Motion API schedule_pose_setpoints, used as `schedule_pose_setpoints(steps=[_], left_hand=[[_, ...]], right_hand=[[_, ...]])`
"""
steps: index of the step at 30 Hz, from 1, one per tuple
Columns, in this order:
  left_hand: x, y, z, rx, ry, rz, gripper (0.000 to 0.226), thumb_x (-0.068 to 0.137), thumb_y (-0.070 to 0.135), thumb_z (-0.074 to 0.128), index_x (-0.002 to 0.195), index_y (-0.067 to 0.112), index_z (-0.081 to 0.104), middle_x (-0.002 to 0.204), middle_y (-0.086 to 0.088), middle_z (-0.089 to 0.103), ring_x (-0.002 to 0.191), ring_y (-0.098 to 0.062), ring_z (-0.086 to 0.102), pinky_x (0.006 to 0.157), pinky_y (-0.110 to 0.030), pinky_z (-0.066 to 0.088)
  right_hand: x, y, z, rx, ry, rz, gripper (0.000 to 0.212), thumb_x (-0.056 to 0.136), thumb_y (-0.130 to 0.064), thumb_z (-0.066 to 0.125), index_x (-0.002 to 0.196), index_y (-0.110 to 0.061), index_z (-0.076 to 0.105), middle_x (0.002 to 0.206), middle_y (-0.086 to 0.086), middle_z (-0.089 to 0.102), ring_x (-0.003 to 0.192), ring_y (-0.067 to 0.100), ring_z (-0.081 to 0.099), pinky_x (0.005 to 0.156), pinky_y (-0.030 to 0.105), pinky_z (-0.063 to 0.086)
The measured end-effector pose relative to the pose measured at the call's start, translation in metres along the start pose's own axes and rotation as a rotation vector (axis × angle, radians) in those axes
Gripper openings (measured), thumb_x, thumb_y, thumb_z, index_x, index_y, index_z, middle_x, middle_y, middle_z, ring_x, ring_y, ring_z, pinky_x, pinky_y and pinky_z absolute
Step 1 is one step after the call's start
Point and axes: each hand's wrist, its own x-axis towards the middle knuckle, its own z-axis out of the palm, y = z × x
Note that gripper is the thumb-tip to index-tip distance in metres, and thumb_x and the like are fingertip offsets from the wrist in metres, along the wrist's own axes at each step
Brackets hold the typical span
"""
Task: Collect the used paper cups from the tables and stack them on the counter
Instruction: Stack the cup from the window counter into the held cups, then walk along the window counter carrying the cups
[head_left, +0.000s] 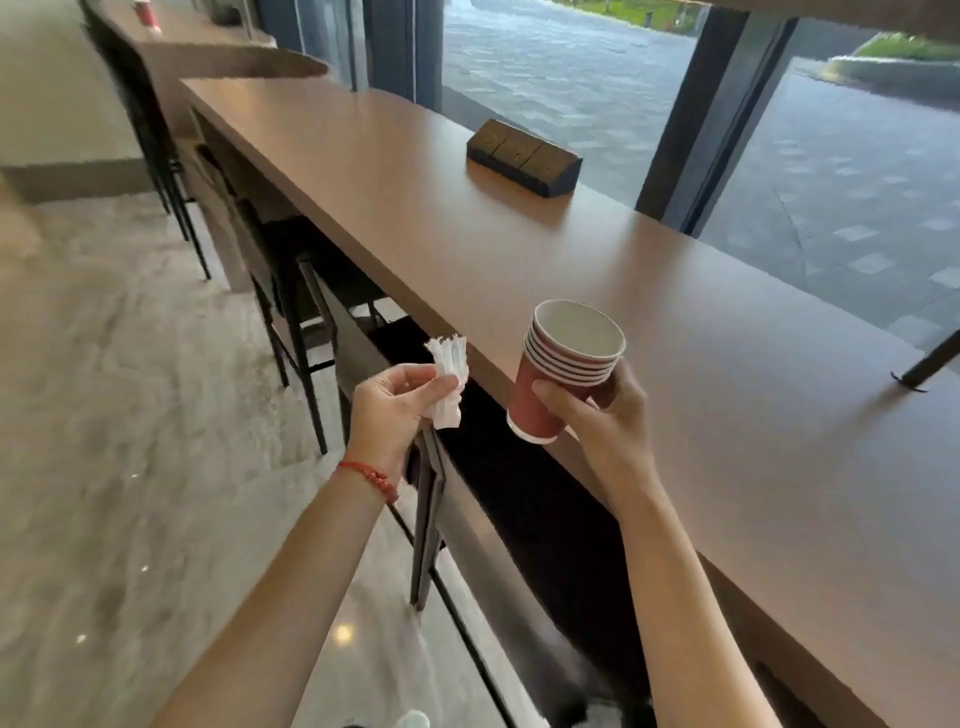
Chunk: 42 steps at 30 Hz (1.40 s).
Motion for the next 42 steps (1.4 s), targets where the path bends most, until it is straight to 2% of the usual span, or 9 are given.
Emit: schedule_pose_setpoints(steps=[3, 6, 12, 15, 19, 22, 27, 35, 42], left_hand=[[-0.02, -0.002, -0.035, 0.014, 0.152, 0.044, 0.014, 0.067, 0.01, 0.079, 0.072, 0.016, 0.067, 0.064, 0.002, 0.069, 0.065, -0.016, 0.067, 0.059, -0.025, 0.054], [-0.041, -0.003, -0.072, -0.014, 0.299, 0.065, 0.016, 0.066, 0.007, 0.079, 0.069, 0.018, 0.067, 0.055, 0.009, 0.067, 0.059, -0.012, 0.067, 0.053, -0.021, 0.052], [-0.074, 0.0, -0.142, -0.015, 0.552, 0.052, 0.016, 0.066, 0.007, 0.079, 0.072, 0.016, 0.067, 0.073, -0.005, 0.069, 0.075, -0.026, 0.066, 0.065, -0.034, 0.054], [-0.084, 0.004, -0.176, -0.027, 0.641, 0.052, 0.016, 0.067, 0.006, 0.079, 0.075, 0.014, 0.067, 0.073, -0.005, 0.067, 0.072, -0.024, 0.066, 0.061, -0.031, 0.055], [-0.088, 0.012, -0.226, -0.052, 0.72, 0.058, 0.022, 0.068, 0.007, 0.078, 0.087, 0.005, 0.068, 0.077, -0.008, 0.067, 0.067, -0.02, 0.065, 0.05, -0.02, 0.051], [-0.085, 0.018, -0.27, -0.027, 0.771, 0.065, 0.02, 0.067, 0.01, 0.079, 0.085, 0.009, 0.069, 0.078, -0.009, 0.068, 0.068, -0.02, 0.065, 0.047, -0.016, 0.047], [-0.068, 0.03, -0.342, -0.044, 0.787, 0.035, 0.017, 0.067, 0.009, 0.078, 0.08, 0.014, 0.068, 0.08, -0.008, 0.068, 0.076, -0.025, 0.066, 0.066, -0.031, 0.053], [-0.023, 0.042, -0.41, -0.032, 0.746, 0.021, 0.015, 0.067, 0.008, 0.078, 0.078, 0.011, 0.068, 0.076, -0.007, 0.067, 0.075, -0.025, 0.064, 0.066, -0.032, 0.051], [0.037, 0.045, -0.449, -0.035, 0.746, -0.006, 0.013, 0.066, 0.007, 0.079, 0.072, 0.014, 0.069, 0.063, 0.001, 0.066, 0.067, -0.02, 0.062, 0.066, -0.033, 0.051]], right_hand=[[-0.009, 0.001, 0.027, 0.056, -0.14, 0.002, 0.064, 0.066, -0.017, 0.082, 0.123, -0.011, 0.053, 0.108, -0.002, 0.066, 0.097, 0.004, 0.064, 0.076, 0.016, 0.051], [-0.023, 0.001, 0.061, 0.092, -0.263, 0.015, 0.072, 0.062, -0.029, 0.082, 0.125, -0.014, 0.052, 0.112, -0.002, 0.066, 0.101, 0.005, 0.063, 0.078, 0.016, 0.051], [-0.05, 0.004, 0.135, 0.123, -0.485, 0.073, 0.052, 0.067, -0.015, 0.082, 0.11, -0.027, 0.055, 0.102, -0.011, 0.066, 0.092, -0.006, 0.063, 0.07, 0.008, 0.049], [-0.059, 0.005, 0.171, 0.148, -0.568, 0.102, 0.054, 0.067, -0.011, 0.081, 0.115, -0.017, 0.056, 0.104, -0.005, 0.067, 0.092, -0.002, 0.064, 0.072, 0.01, 0.049], [-0.071, 0.007, 0.223, 0.135, -0.671, 0.116, 0.052, 0.067, -0.014, 0.081, 0.111, -0.025, 0.056, 0.104, -0.007, 0.067, 0.094, -0.001, 0.064, 0.074, 0.012, 0.05], [-0.079, 0.01, 0.269, 0.114, -0.726, 0.127, 0.052, 0.068, -0.016, 0.081, 0.111, -0.027, 0.055, 0.101, -0.011, 0.065, 0.092, -0.005, 0.063, 0.072, 0.01, 0.05], [-0.085, 0.014, 0.344, 0.098, -0.751, 0.158, 0.054, 0.066, -0.016, 0.082, 0.111, -0.028, 0.054, 0.103, -0.009, 0.066, 0.093, -0.004, 0.063, 0.074, 0.013, 0.052], [-0.071, 0.025, 0.419, 0.092, -0.706, 0.194, 0.05, 0.067, -0.013, 0.082, 0.105, -0.032, 0.055, 0.101, -0.009, 0.066, 0.089, -0.006, 0.063, 0.069, 0.008, 0.049], [-0.037, 0.044, 0.475, 0.075, -0.722, 0.243, 0.053, 0.067, -0.013, 0.082, 0.113, -0.022, 0.057, 0.103, -0.006, 0.068, 0.094, 0.0, 0.064, 0.074, 0.013, 0.051]])
